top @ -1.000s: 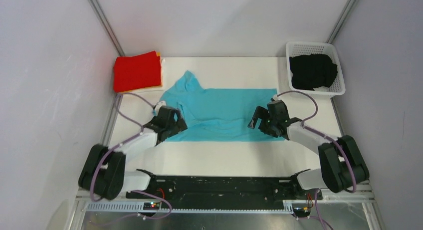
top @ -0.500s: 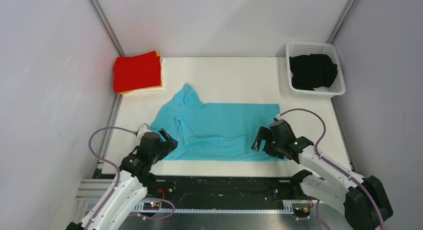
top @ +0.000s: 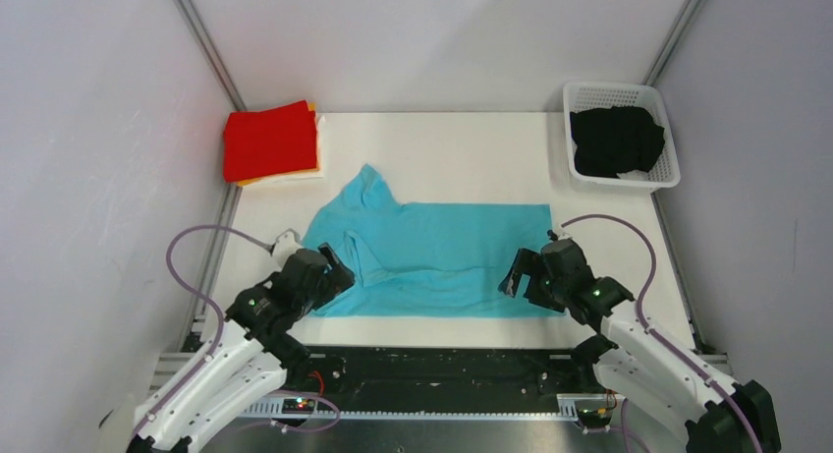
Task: Fold and stack the t-shirts
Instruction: Fold the flattened tshirt in 1/3 of the way
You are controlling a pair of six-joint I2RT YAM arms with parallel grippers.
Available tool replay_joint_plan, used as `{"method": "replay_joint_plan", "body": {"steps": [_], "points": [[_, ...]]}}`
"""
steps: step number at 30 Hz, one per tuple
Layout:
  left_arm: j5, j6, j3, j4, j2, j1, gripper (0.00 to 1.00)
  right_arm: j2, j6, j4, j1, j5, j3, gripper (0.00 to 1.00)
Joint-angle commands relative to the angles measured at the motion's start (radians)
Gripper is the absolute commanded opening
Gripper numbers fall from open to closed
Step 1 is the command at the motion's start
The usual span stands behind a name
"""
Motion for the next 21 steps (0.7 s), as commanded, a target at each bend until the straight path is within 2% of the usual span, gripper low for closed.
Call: {"method": "replay_joint_plan", "body": {"steps": [1, 6, 13, 18, 21], "points": [[-0.044, 0.053, 0.084, 0.08, 0.075, -0.043, 1.0, -0.06, -0.035, 0.024, -0.006, 0.058, 0.039, 0.99], [0.139, 0.102, 0.044, 0.385, 0.246, -0.043, 0.98, -0.041, -0.05, 0.042, -0.016, 0.071, 0.039, 0.99], [0.157, 0.135, 0.089, 0.494, 0.529, -0.033, 1.0, 0.015, -0.07, 0.069, -0.041, 0.045, 0.039, 1.0], [0.149, 0.118, 0.092, 0.499, 0.622, -0.026, 0.79, 0.038, -0.079, 0.069, -0.065, 0.038, 0.039, 1.0], [0.11, 0.112, 0.079, 0.501, 0.648, -0.015, 0.72, 0.048, -0.081, 0.071, -0.074, 0.025, 0.039, 1.0]]}}
